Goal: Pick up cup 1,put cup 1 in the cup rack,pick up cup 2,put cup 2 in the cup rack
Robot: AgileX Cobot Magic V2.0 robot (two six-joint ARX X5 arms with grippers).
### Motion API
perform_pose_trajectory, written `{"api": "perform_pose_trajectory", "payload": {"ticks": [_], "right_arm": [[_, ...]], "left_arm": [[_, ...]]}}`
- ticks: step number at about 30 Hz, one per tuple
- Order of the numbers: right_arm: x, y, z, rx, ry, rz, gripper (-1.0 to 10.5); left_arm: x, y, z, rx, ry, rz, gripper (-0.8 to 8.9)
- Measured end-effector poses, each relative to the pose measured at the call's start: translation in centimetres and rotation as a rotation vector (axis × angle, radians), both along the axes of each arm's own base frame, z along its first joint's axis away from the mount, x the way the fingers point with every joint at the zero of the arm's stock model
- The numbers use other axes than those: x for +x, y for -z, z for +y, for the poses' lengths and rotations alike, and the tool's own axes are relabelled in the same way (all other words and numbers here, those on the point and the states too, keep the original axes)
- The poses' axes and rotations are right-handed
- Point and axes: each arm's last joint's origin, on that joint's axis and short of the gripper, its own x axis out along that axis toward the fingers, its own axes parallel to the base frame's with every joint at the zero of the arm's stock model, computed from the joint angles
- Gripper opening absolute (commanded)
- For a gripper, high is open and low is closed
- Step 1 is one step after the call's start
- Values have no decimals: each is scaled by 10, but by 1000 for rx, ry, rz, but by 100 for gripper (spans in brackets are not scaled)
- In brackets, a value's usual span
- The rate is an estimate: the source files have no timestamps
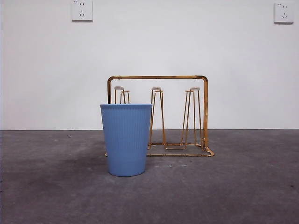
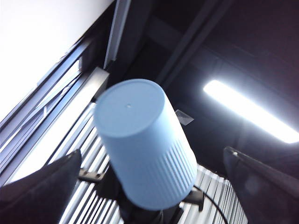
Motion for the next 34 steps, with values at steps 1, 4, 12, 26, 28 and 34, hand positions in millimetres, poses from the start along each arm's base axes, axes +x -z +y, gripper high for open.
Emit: {"api": "perform_pose_trajectory", "payload": {"ticks": [1,4,12,26,28,34], "right_arm": [[1,0,2,7,2,-4,-12],[7,-1,9,21,-8,-17,-12],[18,2,21,26,-27,-18,-12],[33,12,52,5,-88,6,-12],[33,12,52,3,-87,8,-12],[33,12,52,3,-87,10,-12]], "left_arm": [[0,-2,-2,-5,-4,-7,660],[0,-9,-6,-22,-18,-31,660],[2,-10,-8,-54,-100,-23,660],[5,-9,-9,-73,-155,-1,587],[5,-9,-9,-74,-158,-1,490],[6,-9,-8,-84,-178,8,395]]}}
